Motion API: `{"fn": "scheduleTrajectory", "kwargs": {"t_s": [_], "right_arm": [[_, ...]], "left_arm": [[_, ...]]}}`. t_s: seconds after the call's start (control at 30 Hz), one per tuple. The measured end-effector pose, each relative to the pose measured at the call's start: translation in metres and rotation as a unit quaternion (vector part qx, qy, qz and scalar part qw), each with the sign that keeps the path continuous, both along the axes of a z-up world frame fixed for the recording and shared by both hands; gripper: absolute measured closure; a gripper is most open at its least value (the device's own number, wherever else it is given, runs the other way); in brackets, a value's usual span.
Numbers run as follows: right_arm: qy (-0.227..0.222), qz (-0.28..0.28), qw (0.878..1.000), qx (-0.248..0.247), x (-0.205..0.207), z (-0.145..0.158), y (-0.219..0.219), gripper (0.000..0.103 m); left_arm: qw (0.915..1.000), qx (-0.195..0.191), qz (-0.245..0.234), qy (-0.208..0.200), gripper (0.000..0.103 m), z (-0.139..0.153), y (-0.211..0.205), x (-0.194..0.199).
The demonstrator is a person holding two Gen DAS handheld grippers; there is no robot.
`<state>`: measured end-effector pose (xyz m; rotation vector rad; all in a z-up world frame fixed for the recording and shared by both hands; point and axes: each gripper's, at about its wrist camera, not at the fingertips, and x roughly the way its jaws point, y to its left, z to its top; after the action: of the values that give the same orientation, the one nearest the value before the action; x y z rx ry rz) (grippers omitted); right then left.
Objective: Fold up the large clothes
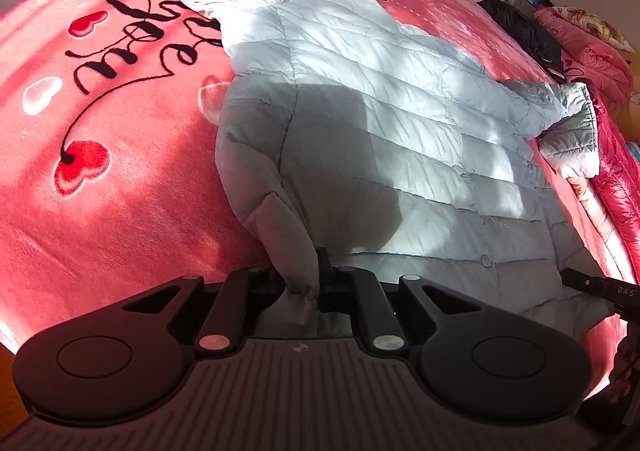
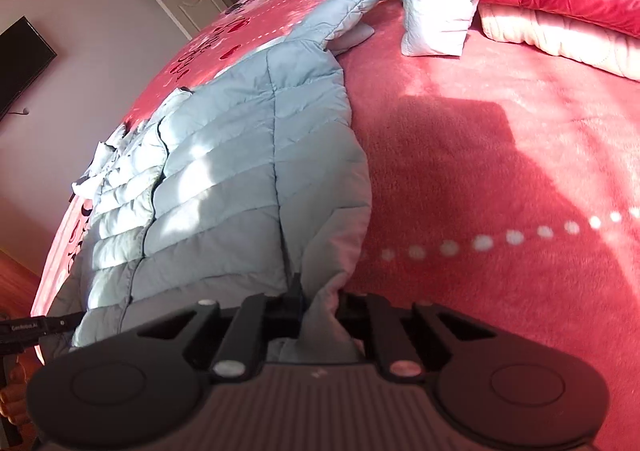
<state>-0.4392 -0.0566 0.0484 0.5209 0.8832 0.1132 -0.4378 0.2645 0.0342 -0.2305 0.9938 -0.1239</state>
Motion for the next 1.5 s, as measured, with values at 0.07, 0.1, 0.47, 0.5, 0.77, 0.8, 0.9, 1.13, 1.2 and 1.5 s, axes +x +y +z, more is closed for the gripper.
{"fn": "scheduleTrajectory", "kwargs": {"t_s": [0.07, 0.1, 0.47, 0.5, 0.77, 0.8, 0.9, 1.13, 1.2, 1.5], "right_arm": [[-0.005, 0.002, 1.0, -0.004, -0.008, 0.009, 0.003, 0.1], [-0.006, 0.005, 1.0, -0.005, -0.012, 0.015, 0.004, 0.1], [-0.003, 0.046, 0.999, -0.02, -0.073, 0.051, 0.015, 0.101], [-0.002, 0.048, 0.999, -0.02, -0.079, 0.053, 0.015, 0.101], [0.027, 0.05, 0.998, -0.026, -0.108, 0.051, 0.011, 0.101], [0.031, 0.052, 0.998, -0.032, -0.11, 0.051, 0.012, 0.101], [0.034, 0.058, 0.997, -0.049, -0.108, 0.052, 0.016, 0.095], [0.005, 0.023, 0.999, -0.032, -0.126, 0.066, 0.0, 0.059], [-0.011, 0.009, 1.0, -0.021, -0.13, 0.074, -0.007, 0.056], [-0.104, -0.084, 0.991, -0.011, -0.104, 0.123, -0.053, 0.034]], "left_arm": [[1.0, 0.006, -0.003, -0.005, 0.094, 0.009, -0.004, -0.008], [0.9999, 0.007, -0.004, -0.007, 0.094, 0.013, -0.004, -0.012], [0.9995, 0.015, -0.028, -0.002, 0.094, 0.052, -0.001, -0.053], [0.9994, 0.016, -0.031, 0.001, 0.094, 0.052, -0.002, -0.056], [0.9974, 0.041, -0.053, 0.026, 0.09, 0.041, 0.0, -0.078], [0.997, 0.047, -0.054, 0.028, 0.089, 0.04, 0.0, -0.079], [0.9961, 0.063, -0.056, 0.027, 0.086, 0.043, 0.003, -0.088], [0.9942, 0.089, -0.059, -0.015, 0.052, 0.079, -0.005, -0.113], [0.9929, 0.093, -0.064, -0.037, 0.048, 0.095, -0.013, -0.115], [0.9801, 0.048, -0.099, -0.165, 0.021, 0.143, -0.104, -0.069]]}}
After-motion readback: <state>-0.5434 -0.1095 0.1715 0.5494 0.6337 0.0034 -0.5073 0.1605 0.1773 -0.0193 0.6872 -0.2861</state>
